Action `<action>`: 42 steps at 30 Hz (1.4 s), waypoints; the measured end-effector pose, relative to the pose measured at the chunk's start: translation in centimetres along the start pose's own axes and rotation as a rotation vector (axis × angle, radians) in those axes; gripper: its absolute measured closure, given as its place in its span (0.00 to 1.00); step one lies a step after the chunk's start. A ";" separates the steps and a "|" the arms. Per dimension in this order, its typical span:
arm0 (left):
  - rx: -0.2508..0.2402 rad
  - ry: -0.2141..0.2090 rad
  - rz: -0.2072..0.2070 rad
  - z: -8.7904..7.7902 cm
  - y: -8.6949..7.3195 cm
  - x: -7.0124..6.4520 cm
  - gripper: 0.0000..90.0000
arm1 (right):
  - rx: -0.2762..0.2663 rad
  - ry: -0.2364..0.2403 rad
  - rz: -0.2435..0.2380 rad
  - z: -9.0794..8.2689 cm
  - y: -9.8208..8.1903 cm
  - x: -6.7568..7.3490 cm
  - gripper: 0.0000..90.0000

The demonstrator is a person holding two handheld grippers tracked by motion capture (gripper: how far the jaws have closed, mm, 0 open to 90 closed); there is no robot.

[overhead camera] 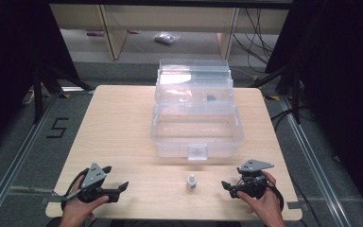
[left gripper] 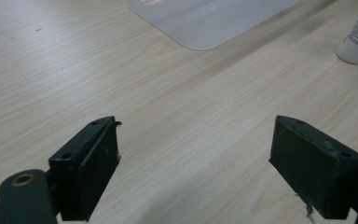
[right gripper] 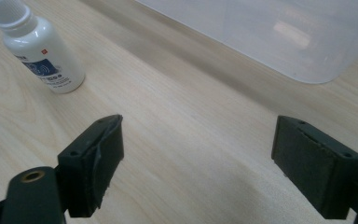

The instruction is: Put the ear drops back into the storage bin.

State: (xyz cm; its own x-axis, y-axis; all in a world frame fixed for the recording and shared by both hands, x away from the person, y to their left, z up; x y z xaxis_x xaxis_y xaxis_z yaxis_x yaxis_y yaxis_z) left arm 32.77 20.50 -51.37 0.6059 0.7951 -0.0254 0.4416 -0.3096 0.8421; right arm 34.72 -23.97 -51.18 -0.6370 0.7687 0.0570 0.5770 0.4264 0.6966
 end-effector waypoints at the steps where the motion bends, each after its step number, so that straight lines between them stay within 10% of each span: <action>1: 0.000 0.000 0.001 0.0 0.0 0.0 0.17 | 0.004 0.001 -0.003 0.0 0.0 0.0 0.20; 42: 0.010 0.005 0.002 0.0 0.0 0.1 0.17 | 0.033 0.031 -0.076 0.4 1.0 1.3 0.19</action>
State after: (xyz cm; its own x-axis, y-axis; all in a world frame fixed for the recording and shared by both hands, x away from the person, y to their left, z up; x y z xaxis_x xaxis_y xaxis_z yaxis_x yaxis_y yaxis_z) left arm 32.79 20.56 -51.36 0.6034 0.7972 -0.0210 0.4474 -0.3165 0.8365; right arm 34.68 -22.42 -50.68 -0.6946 0.7189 0.0273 0.5428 0.4987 0.6758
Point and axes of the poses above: each handheld gripper's, and its own axes: z roughly forward along the jaws, y roughly out of its top, x roughly to its left, the point moved 4 cm from there along z, roughly forward along the jaws, and after that the axes turned 1 degree about -z, right-handed, at the moved point
